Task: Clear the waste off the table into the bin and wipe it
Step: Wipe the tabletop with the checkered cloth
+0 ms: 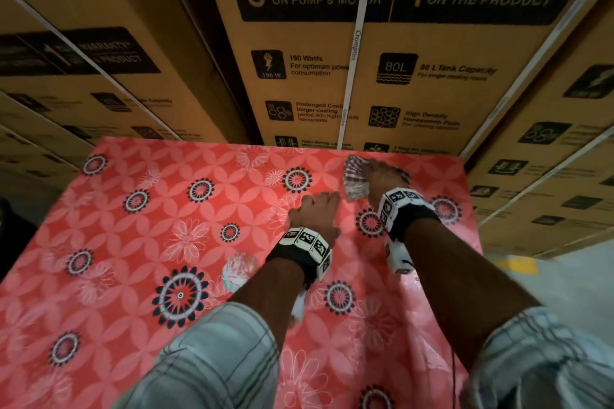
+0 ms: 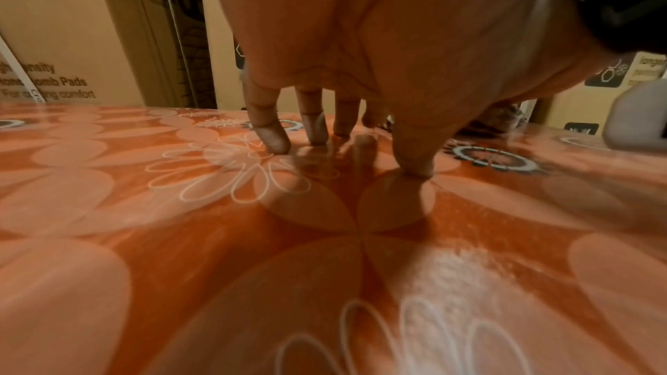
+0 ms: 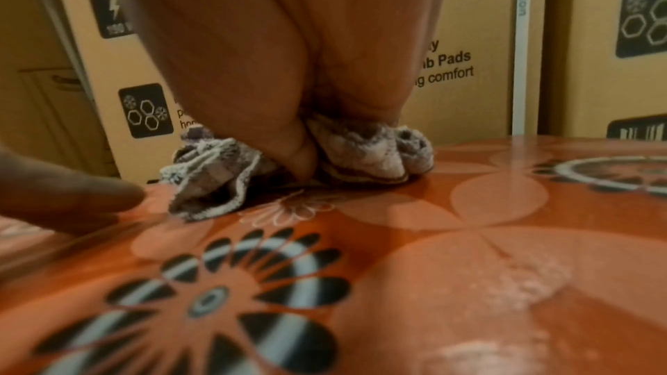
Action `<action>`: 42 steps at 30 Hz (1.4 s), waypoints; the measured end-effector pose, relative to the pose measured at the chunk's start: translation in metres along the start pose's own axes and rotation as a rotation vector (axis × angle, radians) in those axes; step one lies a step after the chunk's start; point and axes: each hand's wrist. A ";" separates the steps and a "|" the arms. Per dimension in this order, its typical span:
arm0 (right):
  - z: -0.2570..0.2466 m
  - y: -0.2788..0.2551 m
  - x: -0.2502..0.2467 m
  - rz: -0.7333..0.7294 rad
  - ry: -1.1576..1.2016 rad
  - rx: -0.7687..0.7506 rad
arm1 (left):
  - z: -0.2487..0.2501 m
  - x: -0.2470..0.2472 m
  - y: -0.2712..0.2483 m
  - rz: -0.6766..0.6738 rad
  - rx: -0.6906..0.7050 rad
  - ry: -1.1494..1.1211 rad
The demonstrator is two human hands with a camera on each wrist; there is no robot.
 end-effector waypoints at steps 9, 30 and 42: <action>-0.005 -0.029 0.007 0.050 -0.022 0.008 | -0.007 -0.004 0.011 0.016 0.046 0.001; 0.068 0.029 -0.003 0.146 -0.032 0.136 | 0.017 -0.007 0.041 0.017 -0.025 0.071; 0.065 0.021 -0.011 0.092 0.004 0.081 | 0.026 -0.006 0.039 -0.042 -0.065 0.095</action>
Point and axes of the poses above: each hand's wrist, its own y-axis towards the middle knuckle, its own x-axis out of the palm, z = x × y, and after that the axes turned 8 degrees about x, right-handed
